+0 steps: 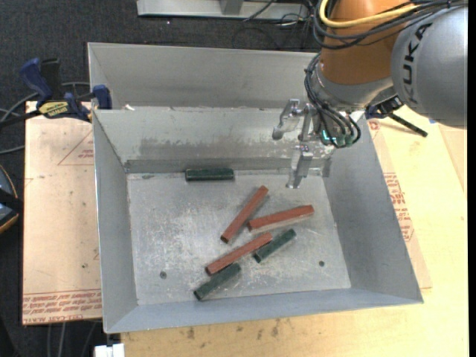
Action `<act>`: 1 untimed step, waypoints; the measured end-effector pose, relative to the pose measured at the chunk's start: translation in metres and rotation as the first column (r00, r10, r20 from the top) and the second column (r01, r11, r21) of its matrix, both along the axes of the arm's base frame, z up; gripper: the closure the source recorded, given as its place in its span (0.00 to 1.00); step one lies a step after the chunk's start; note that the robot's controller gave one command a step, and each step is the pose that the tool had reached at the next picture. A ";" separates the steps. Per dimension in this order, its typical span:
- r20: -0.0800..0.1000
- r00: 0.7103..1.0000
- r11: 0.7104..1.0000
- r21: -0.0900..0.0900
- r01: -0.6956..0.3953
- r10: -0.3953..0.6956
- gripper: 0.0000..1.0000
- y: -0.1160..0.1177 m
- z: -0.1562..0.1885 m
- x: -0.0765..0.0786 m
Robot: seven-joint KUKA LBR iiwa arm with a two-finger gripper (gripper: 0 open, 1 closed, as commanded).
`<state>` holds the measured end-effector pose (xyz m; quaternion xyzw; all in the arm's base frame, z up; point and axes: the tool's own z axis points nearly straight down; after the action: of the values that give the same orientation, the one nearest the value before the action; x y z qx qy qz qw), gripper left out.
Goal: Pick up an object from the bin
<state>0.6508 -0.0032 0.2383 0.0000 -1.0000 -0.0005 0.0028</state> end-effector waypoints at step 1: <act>0.002 1.000 1.000 0.000 0.000 0.000 0.00 0.000 0.002 0.000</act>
Offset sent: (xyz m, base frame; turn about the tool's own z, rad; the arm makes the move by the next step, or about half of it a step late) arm -0.0806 -0.0283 -0.0023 0.1000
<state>0.6510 -0.0032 0.2405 0.0000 -1.0000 -0.0005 0.0017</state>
